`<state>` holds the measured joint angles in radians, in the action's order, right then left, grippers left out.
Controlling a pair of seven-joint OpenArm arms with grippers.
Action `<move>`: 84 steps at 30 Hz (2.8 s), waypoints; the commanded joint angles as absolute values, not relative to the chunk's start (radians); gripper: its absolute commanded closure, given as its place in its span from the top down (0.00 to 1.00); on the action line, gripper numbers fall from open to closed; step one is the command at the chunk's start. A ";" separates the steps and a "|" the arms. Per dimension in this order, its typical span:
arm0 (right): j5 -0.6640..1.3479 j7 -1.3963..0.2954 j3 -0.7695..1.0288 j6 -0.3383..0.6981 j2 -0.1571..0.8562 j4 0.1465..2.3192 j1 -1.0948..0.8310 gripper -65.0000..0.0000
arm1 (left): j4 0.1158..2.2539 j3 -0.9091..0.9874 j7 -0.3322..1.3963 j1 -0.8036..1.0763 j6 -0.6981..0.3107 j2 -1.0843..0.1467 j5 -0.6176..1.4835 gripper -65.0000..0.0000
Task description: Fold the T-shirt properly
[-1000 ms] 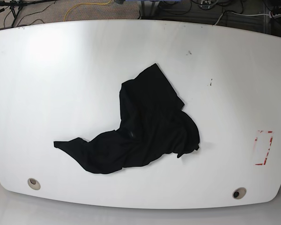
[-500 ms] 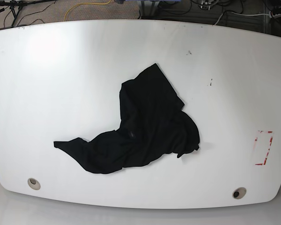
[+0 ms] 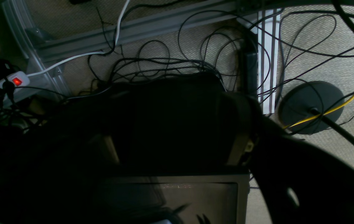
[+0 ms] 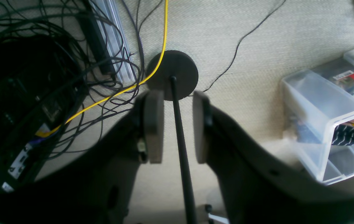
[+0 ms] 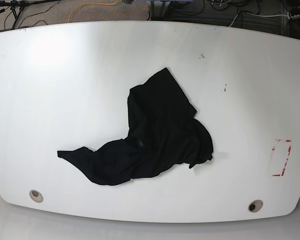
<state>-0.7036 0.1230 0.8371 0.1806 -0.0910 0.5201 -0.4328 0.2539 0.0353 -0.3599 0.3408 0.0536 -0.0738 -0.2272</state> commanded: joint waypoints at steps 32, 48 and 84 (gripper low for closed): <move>-0.654 0.065 0.833 0.313 -0.157 1.215 -0.795 0.35 | 0.997 0.050 -0.353 0.823 0.056 -0.041 -0.230 0.55; -0.538 0.092 0.834 0.317 -0.146 1.367 -0.918 0.35 | 1.204 0.102 -0.358 0.896 0.054 -0.033 -0.236 0.56; -0.509 0.103 0.723 0.340 -0.157 1.654 -1.040 0.37 | 1.469 0.095 -0.364 0.955 0.047 -0.049 -0.132 0.59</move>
